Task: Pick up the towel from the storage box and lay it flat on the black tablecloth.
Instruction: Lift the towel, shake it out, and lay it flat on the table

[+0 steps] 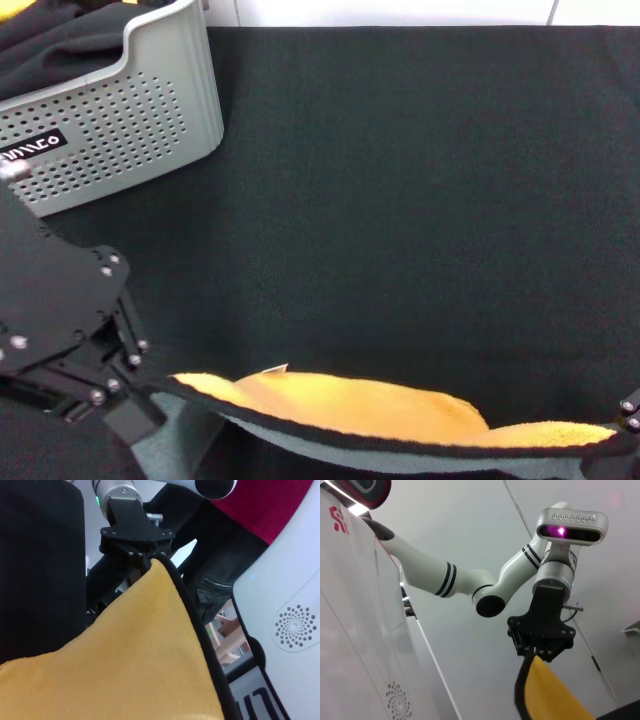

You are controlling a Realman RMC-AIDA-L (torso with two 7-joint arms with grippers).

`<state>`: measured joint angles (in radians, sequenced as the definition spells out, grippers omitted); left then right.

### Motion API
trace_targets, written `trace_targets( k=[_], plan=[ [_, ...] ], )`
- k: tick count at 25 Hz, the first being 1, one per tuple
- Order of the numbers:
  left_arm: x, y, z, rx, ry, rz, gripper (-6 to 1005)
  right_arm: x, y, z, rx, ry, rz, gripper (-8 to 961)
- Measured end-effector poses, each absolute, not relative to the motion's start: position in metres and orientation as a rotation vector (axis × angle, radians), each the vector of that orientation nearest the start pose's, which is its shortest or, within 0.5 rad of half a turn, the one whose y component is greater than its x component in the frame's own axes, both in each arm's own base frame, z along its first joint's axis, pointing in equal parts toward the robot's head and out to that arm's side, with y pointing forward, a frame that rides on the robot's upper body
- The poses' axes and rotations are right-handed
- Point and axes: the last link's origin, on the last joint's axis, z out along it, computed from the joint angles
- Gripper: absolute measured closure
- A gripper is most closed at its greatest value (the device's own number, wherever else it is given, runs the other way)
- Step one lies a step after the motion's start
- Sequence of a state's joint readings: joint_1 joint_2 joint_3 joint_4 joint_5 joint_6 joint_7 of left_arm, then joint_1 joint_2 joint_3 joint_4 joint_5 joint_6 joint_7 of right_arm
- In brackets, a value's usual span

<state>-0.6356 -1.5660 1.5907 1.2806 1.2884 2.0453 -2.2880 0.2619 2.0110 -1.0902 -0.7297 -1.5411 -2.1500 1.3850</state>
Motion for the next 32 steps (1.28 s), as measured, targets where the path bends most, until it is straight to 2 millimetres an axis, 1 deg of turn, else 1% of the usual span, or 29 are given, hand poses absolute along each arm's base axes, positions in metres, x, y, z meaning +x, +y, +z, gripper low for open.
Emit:
trace_targets(
  k=[5,9,15,19,23,27,32],
  plan=[
    [-0.130,0.268,0.125,2.546,0.427,-0.030,972,0.241,0.205,0.031,-3.066,0.447,1.438,908],
    [-0.133,0.264,0.125,2.526,0.461,-0.064,972,0.238,0.204,0.030,-3.060,0.453,1.467,907],
    [-0.131,0.257,0.126,2.495,0.473,-0.107,972,0.235,0.201,0.031,-3.091,0.457,1.458,906],
    [-0.130,0.257,0.127,2.493,0.479,-0.113,972,0.235,0.197,0.035,-3.099,0.456,1.425,905],
    [-0.132,0.260,0.124,2.504,0.482,-0.122,971,0.234,0.199,0.036,-3.085,0.445,1.427,905],
    [-0.128,0.268,0.119,2.506,0.487,-0.116,971,0.234,0.203,0.038,-3.082,0.437,1.412,904],
    [-0.124,0.282,0.115,2.487,0.554,-0.083,971,0.239,0.209,0.046,-3.040,0.421,1.384,903]
  ],
)
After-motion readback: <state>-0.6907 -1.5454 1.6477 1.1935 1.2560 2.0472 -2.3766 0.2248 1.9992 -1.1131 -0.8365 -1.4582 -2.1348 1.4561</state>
